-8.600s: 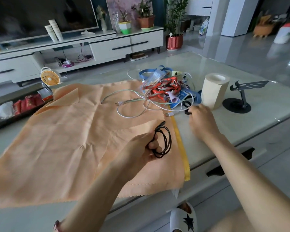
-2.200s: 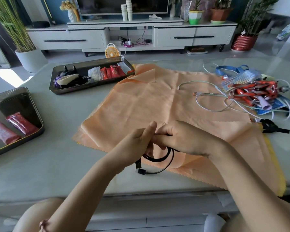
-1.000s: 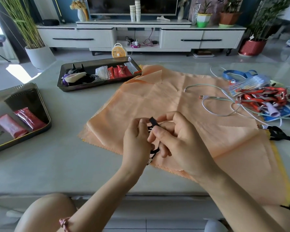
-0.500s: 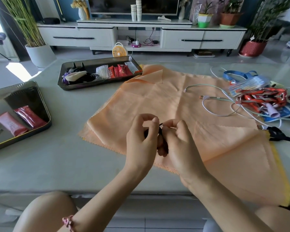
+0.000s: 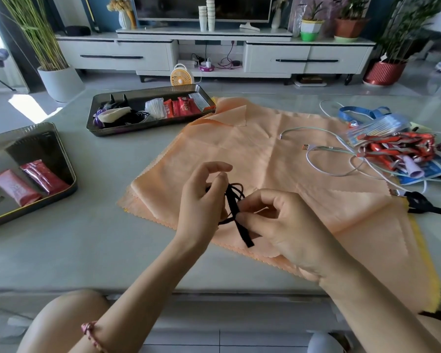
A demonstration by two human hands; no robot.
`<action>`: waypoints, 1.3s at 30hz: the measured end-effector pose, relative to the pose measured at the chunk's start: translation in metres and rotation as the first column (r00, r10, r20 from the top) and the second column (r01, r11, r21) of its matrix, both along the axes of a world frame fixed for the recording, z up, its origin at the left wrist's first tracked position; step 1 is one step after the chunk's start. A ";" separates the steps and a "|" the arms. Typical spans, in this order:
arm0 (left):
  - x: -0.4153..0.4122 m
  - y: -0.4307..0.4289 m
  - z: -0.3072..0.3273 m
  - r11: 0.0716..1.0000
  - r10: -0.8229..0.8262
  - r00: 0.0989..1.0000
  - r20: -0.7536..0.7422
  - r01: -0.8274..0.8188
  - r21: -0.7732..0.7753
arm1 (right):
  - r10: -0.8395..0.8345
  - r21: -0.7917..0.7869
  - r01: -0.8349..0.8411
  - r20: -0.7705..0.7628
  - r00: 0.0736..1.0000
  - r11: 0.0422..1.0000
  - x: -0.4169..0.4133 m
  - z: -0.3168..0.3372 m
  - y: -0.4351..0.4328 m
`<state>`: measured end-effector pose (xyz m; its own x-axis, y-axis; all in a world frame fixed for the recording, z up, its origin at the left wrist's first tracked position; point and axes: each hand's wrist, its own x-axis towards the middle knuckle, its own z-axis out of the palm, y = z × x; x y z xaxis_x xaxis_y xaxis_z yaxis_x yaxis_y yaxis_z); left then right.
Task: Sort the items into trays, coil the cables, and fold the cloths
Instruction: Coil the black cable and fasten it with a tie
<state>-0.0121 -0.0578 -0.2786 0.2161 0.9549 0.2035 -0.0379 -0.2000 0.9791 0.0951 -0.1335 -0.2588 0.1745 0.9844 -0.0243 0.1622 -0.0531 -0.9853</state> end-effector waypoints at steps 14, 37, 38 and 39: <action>0.000 -0.012 0.000 0.981 -0.185 0.982 -0.038 0.187 0.054 | -0.175 0.295 -0.129 0.807 0.564 0.947 0.012 -0.017 0.013; 0.005 -0.014 -0.006 0.984 -0.135 0.984 -0.120 0.147 0.104 | 0.052 0.282 -0.183 0.416 0.908 0.942 0.025 -0.033 0.026; 0.005 -0.015 -0.006 0.983 -0.142 0.983 -0.113 0.153 0.098 | 0.048 0.283 -0.183 0.425 0.904 0.941 0.024 -0.034 0.027; 0.006 -0.016 -0.006 0.983 -0.153 0.983 -0.102 0.163 0.089 | 0.027 0.292 -0.168 0.433 0.901 0.941 0.024 -0.036 0.027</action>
<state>-0.0065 -0.0736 -0.2851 0.3852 0.8842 0.2642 0.0148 -0.2922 0.9562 0.1190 -0.1061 -0.2952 0.0015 0.9395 0.3425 0.5488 0.2856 -0.7857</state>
